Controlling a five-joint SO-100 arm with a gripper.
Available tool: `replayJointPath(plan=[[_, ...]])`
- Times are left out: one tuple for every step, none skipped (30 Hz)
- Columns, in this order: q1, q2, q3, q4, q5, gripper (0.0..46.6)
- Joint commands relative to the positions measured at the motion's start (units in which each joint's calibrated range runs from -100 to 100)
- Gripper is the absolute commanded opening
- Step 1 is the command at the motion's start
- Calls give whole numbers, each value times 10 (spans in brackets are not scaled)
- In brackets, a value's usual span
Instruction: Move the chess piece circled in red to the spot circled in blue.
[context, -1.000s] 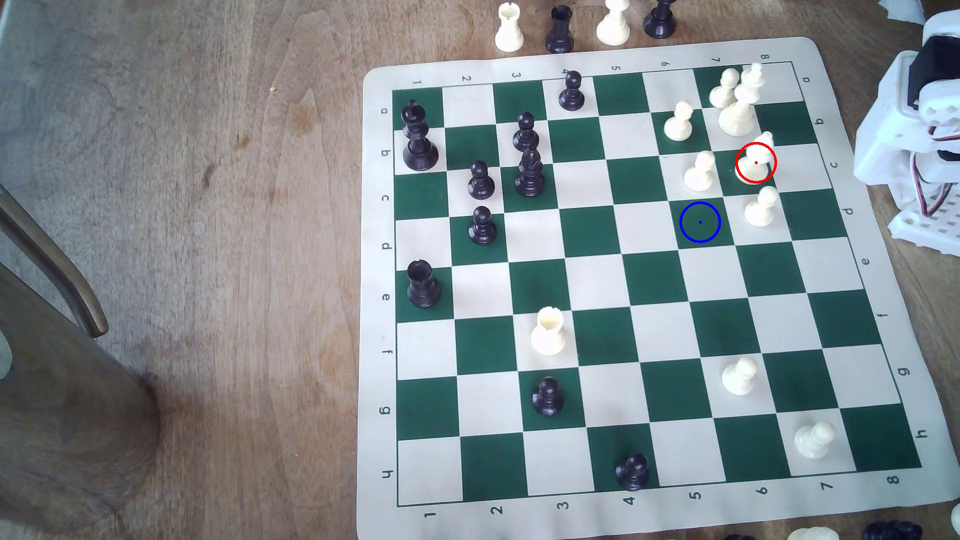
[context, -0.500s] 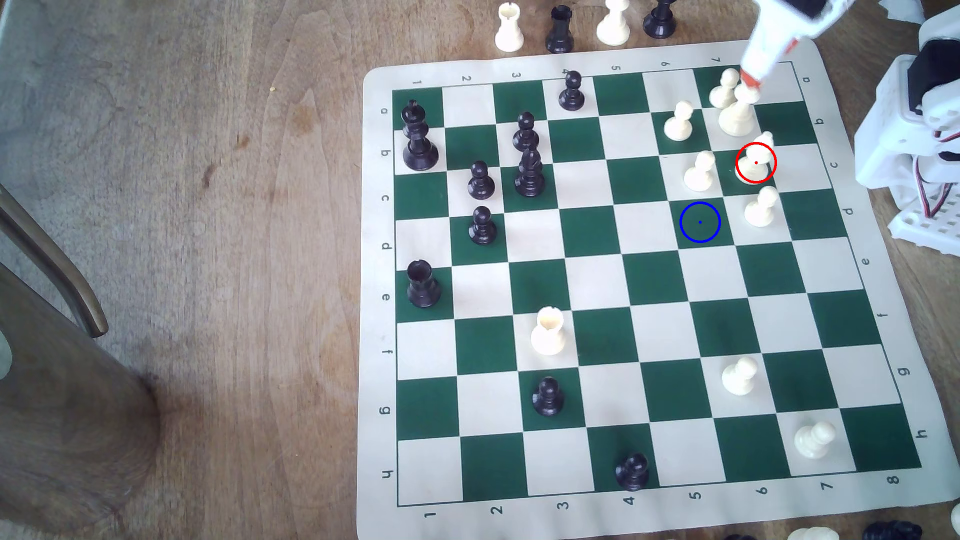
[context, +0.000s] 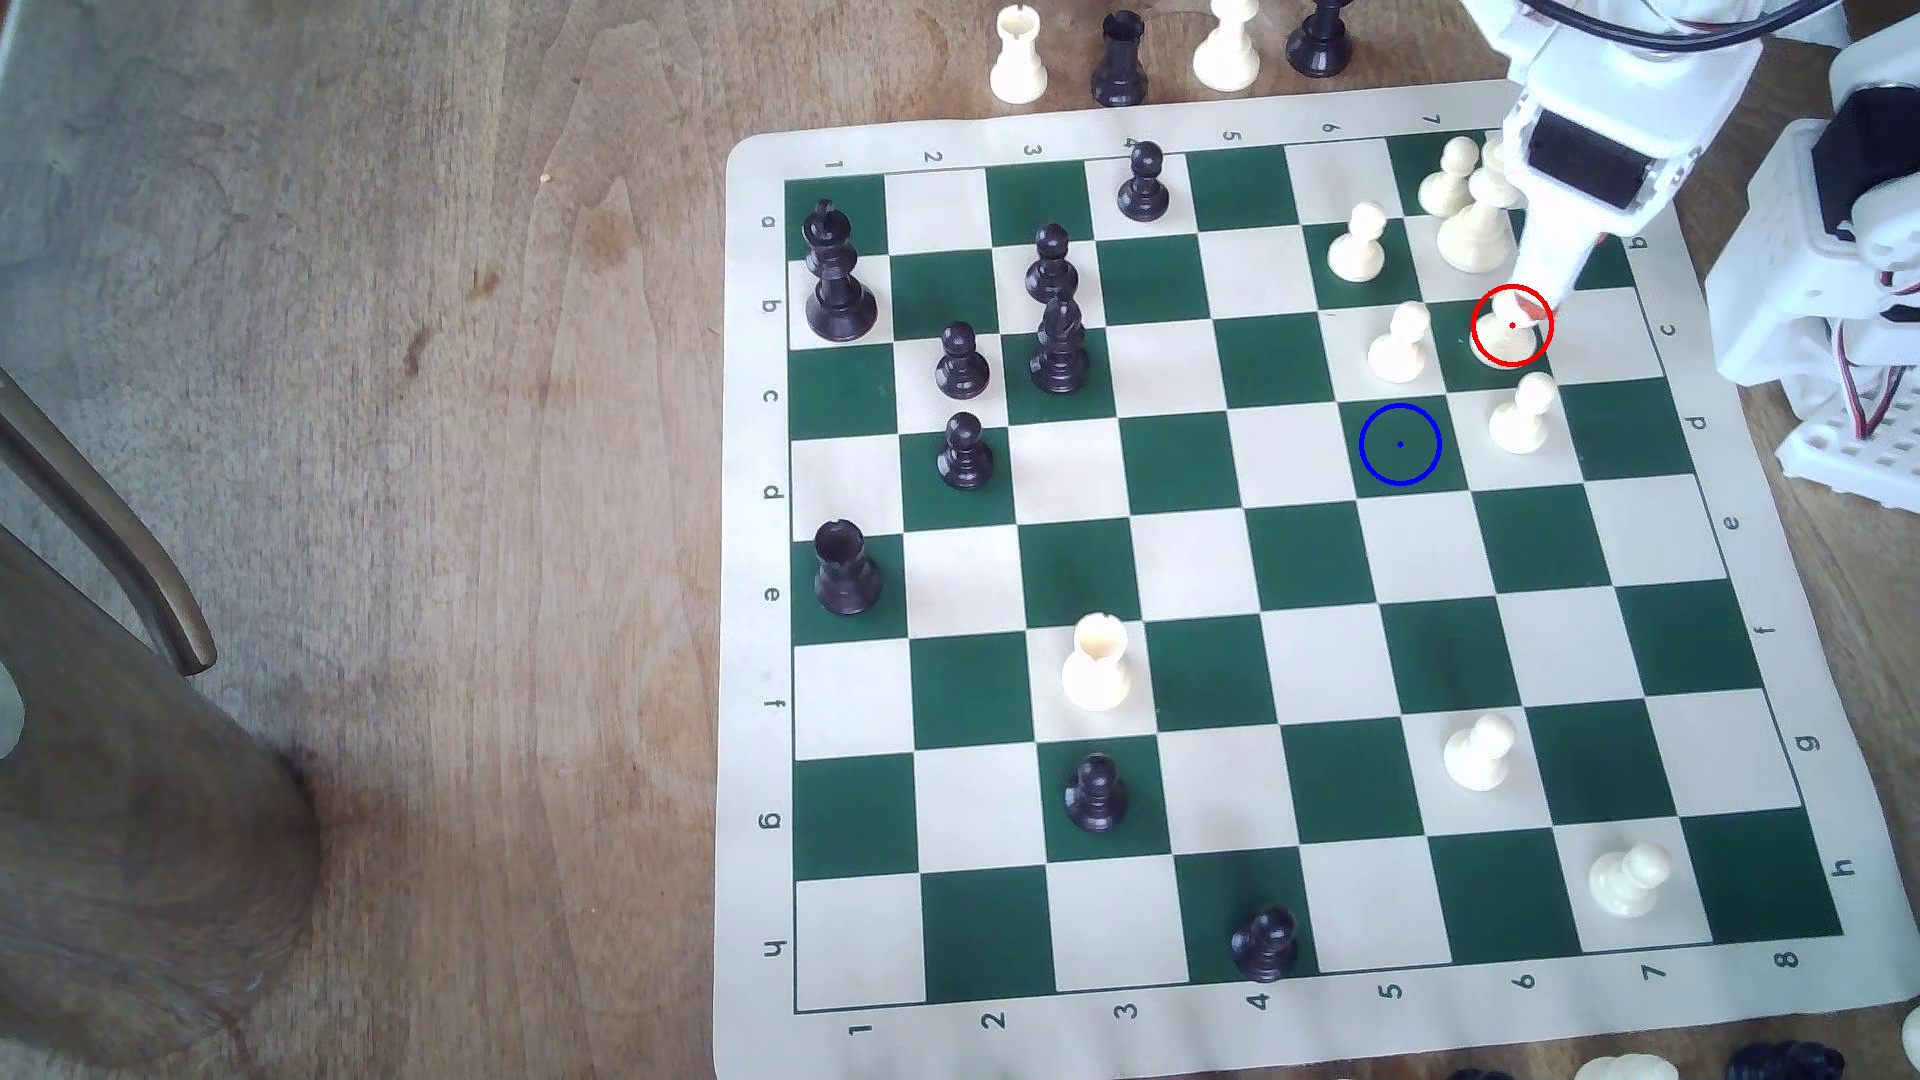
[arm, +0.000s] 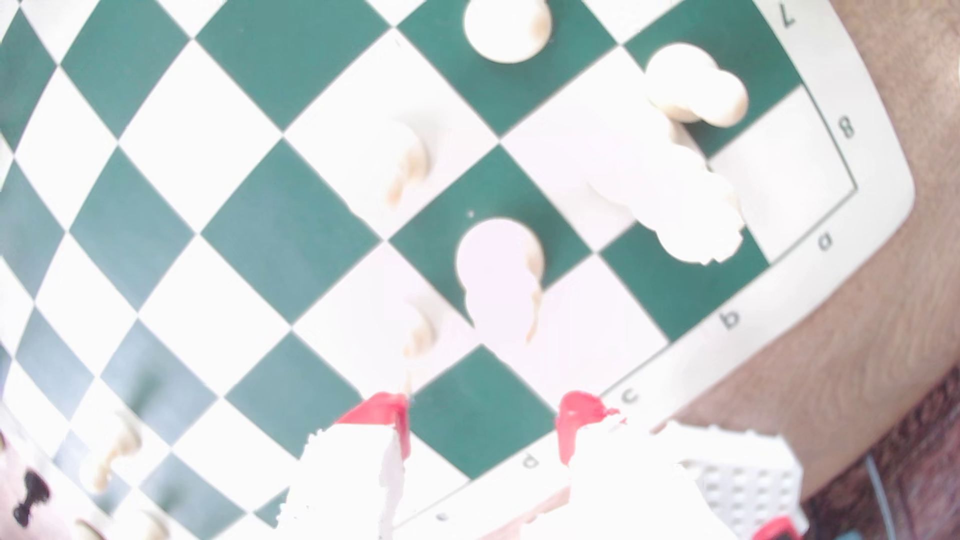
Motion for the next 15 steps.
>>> replayJointPath(plan=[[-3, -29, 9, -15, -3, 150], [-3, -31, 15, -19, -2, 148], [-3, -32, 26, -27, -1, 148], [-3, -31, 32, -33, -1, 148], [-3, -31, 43, -45, 0, 149], [-3, -31, 48, -49, 0, 150], [-3, -31, 52, -52, 0, 150], [-3, -33, 57, -54, 0, 152], [-3, -38, 59, -54, 1, 153], [-3, -43, 62, -54, 2, 153], [-3, -46, 62, -54, 3, 153], [-2, -49, 62, -54, 4, 154], [-2, -49, 63, -54, 5, 154], [-2, -49, 64, -55, 5, 154], [-2, -49, 65, -56, 5, 154]])
